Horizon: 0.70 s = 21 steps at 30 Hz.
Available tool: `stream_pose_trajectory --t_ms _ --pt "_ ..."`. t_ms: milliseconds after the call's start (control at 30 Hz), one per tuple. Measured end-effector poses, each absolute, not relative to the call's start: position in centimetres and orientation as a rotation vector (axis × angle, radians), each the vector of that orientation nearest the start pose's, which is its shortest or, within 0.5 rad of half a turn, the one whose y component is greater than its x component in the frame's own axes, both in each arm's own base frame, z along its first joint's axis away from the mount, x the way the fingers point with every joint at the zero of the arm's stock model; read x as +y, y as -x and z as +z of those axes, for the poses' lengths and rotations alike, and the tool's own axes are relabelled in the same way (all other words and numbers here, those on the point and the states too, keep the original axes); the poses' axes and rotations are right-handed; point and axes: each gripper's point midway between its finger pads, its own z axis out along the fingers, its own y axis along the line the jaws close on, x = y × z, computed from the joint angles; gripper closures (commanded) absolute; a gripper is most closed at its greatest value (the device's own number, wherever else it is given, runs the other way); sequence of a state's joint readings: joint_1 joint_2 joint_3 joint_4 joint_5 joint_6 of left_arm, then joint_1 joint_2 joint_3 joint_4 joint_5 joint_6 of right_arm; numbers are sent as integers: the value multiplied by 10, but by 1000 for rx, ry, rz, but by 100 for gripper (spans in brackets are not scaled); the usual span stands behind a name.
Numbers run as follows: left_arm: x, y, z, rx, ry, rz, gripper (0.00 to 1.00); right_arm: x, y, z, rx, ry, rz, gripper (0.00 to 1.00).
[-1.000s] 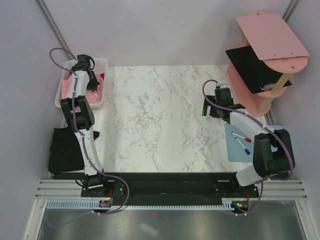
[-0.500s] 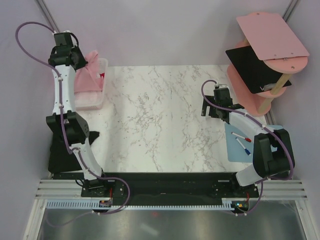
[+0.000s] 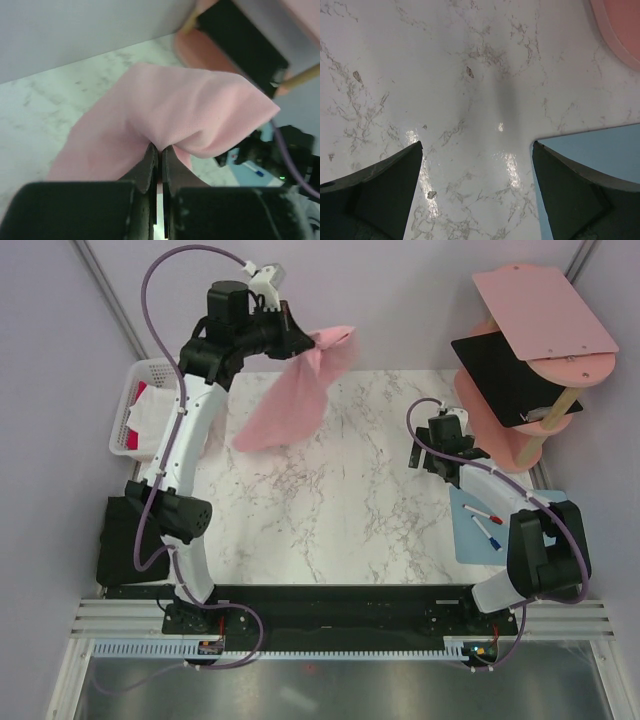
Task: Fold and stack the t-shirts
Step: Move the tshirt to the center of the board
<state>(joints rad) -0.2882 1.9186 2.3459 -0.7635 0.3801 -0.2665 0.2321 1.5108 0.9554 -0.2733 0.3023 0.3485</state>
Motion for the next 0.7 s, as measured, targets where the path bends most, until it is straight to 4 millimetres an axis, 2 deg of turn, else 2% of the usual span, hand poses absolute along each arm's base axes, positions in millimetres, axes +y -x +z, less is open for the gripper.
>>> stream_pose_trajectory --t_ms 67,133,233,333,433,500,567,600,633,667,700 --pt "-256 -455 422 1869 -357 -861 98 47 -380 96 2319 -291 -99 2" --pt "-270 -446 442 1806 -375 -937 98 44 -381 101 2300 -305 -110 2" --pt "-266 -444 456 1761 -344 -970 98 41 -380 106 2279 -320 -118 2" --pt "-255 -438 434 1811 -278 -961 98 39 -376 103 2284 -324 -129 2" --pt "-242 -428 363 1971 -150 -942 98 38 -372 98 2297 -324 -136 2" --pt "-234 -417 282 2129 -34 -927 98 38 -371 97 2300 -323 -138 2" --pt "-223 -394 193 2332 101 -884 98 38 -371 97 2301 -322 -139 2" --pt "-214 -375 142 2441 175 -842 92 37 -371 97 2302 -321 -139 2" --pt "-202 -349 95 2567 257 -784 68 38 -371 96 2303 -320 -139 2" --pt "-193 -326 64 2659 315 -737 23 38 -371 96 2303 -319 -138 2" --pt "-181 -301 36 2745 374 -671 1 38 -371 96 2303 -319 -138 2"
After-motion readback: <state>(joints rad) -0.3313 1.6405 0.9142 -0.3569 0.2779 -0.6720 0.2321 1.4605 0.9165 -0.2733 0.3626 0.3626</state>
